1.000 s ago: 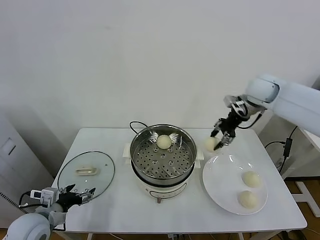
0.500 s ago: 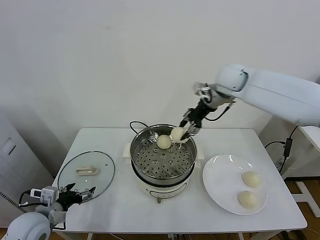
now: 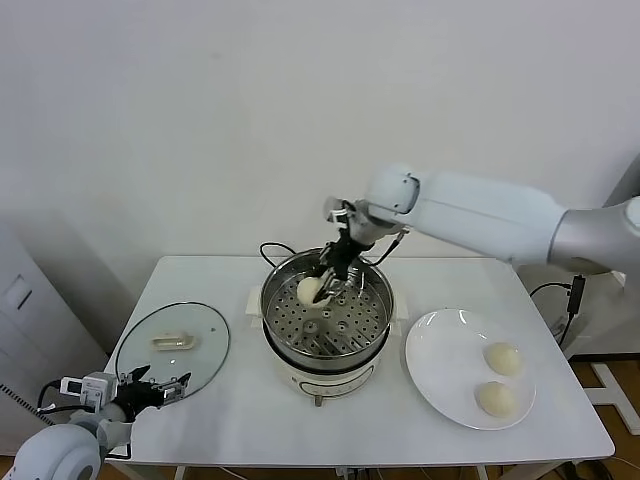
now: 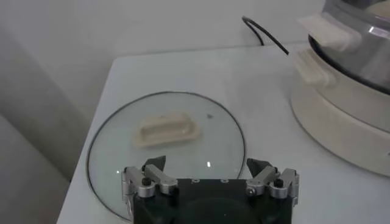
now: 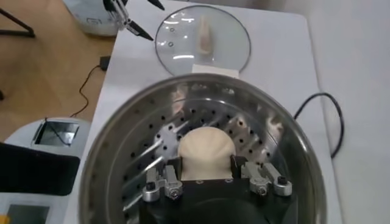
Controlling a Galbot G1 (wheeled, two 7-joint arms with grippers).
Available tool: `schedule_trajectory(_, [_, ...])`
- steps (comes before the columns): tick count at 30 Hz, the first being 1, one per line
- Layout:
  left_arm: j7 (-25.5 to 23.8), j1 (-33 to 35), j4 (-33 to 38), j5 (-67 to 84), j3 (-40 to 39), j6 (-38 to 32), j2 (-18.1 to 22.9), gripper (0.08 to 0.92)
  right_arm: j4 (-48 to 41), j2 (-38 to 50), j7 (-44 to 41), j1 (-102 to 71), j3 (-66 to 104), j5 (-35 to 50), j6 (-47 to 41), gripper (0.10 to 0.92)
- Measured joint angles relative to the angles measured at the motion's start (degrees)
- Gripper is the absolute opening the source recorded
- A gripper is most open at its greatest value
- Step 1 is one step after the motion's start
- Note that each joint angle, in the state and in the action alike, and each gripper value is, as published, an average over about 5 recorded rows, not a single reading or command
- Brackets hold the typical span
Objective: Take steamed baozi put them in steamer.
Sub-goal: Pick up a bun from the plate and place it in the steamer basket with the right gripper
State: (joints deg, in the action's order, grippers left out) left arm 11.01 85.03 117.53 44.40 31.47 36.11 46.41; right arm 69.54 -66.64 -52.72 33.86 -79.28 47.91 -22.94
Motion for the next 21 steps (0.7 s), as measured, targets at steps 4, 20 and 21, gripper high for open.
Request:
schedule_trajectory(4, [0.0, 0.1, 0.1, 0.0, 0.1, 0.0, 0.1, 0.823, -0.9, -1.5, 1.4, -1.7, 0.3, -0.8, -0.7, 0.501])
schedule_trajectory(20, [0.0, 0.6, 0.4, 0.1, 0.5, 0.0, 0.2, 0.823, -2.1, -3.5, 4.8, -5.0, 1.5, -1.6, -2.0, 0.685])
schedule_trajectory(21, [0.0, 0.7, 0.4, 0.1, 0.5, 0.0, 0.2, 0.823, -2.0, -3.3, 4.7, -4.9, 1.6, -1.6, -2.0, 0.711])
